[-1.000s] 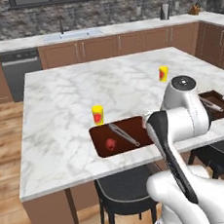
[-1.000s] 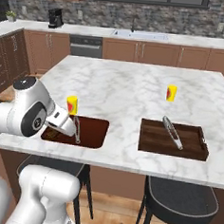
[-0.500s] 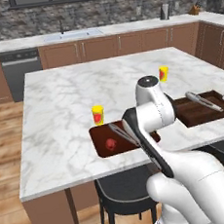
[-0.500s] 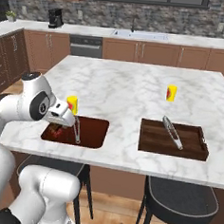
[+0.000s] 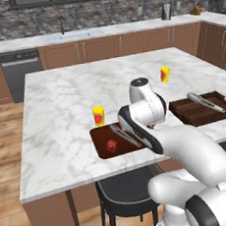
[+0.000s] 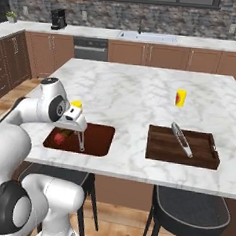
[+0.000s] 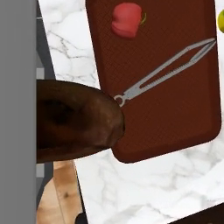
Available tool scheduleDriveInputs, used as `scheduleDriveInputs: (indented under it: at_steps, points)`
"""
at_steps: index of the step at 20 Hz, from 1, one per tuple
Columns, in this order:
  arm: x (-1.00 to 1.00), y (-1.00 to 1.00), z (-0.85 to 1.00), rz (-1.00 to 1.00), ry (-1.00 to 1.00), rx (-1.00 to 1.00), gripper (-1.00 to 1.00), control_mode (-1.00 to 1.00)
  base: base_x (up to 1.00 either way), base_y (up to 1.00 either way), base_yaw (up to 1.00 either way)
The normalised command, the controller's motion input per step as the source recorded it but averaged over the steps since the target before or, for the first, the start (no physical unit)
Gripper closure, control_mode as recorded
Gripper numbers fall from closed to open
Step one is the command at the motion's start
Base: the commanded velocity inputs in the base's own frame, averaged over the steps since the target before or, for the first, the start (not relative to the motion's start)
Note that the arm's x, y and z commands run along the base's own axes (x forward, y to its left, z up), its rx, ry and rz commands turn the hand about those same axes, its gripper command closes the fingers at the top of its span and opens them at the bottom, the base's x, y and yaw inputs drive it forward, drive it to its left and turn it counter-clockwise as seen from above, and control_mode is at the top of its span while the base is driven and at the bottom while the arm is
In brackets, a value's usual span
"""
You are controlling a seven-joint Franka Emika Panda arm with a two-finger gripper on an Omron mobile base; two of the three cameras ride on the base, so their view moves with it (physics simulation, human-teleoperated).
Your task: Gather the sweet potato and bell pepper from the fridge and place them on a tray on the dining counter. Then gather the steak and fish from the fridge and place them on the other tray.
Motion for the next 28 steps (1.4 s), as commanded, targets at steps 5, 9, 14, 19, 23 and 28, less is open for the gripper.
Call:
scheduleDriveInputs:
  at_steps: [5,9,14,19,23,28]
  points:
    - [0.43,-0.12,-0.32,0.01,0.14,0.00,1.00,-1.00,0.00,0.00,0.00]
    - [0.34,-0.20,-0.36,0.00,0.09,0.00,1.00,-1.00,0.00,0.00,0.00]
    - [0.38,-0.11,-0.47,0.00,0.13,0.00,1.00,-1.00,0.00,0.00,0.00]
    - [0.36,-0.02,-0.46,0.00,0.12,0.00,1.00,-1.00,0.00,0.00,0.00]
    - [0.36,-0.01,-0.35,0.00,0.10,0.00,1.00,-1.00,0.00,0.00,0.00]
    - [0.35,-0.04,-0.29,0.00,0.08,0.01,1.00,-1.00,0.00,0.00,0.00]
